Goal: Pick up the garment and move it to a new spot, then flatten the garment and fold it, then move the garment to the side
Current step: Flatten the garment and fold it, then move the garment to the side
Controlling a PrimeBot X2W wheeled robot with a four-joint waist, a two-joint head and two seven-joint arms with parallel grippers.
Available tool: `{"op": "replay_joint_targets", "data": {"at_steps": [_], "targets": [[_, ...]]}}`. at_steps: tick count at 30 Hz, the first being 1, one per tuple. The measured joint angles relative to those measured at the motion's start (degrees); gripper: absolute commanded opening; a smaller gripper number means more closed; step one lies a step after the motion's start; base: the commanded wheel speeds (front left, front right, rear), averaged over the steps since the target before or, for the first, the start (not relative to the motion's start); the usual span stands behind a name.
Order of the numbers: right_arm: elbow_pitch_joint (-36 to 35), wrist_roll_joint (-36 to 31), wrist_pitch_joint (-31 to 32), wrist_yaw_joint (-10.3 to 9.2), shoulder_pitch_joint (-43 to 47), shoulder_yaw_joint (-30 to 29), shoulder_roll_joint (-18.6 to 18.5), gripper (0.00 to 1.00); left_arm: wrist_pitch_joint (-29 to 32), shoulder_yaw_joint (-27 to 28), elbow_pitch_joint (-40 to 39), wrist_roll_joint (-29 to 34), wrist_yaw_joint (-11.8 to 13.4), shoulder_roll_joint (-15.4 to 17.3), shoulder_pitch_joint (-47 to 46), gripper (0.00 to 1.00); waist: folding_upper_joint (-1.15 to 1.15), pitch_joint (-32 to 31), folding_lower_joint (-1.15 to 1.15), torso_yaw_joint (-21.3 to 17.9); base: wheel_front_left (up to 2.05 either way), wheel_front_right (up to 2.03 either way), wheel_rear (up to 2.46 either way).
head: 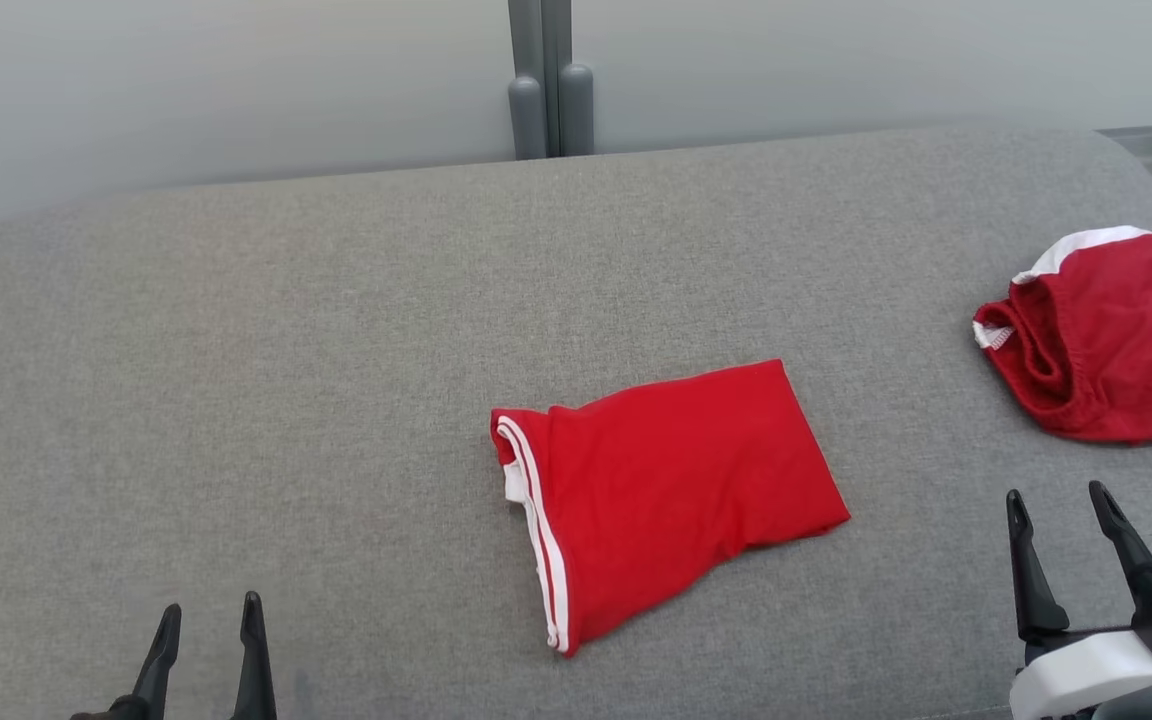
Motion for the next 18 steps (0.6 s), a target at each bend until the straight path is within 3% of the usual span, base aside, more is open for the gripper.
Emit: {"op": "replay_joint_targets", "data": {"at_steps": [18], "targets": [[3.5, 0.1, 0.0, 0.01, 0.3, -1.5, 1.3, 1.0, 0.0, 0.2, -0.1, 0.0, 0.0, 0.0, 1.5, 1.0, 0.0, -4.5, 0.0, -1.3, 0.0, 0.0, 0.0]]}}
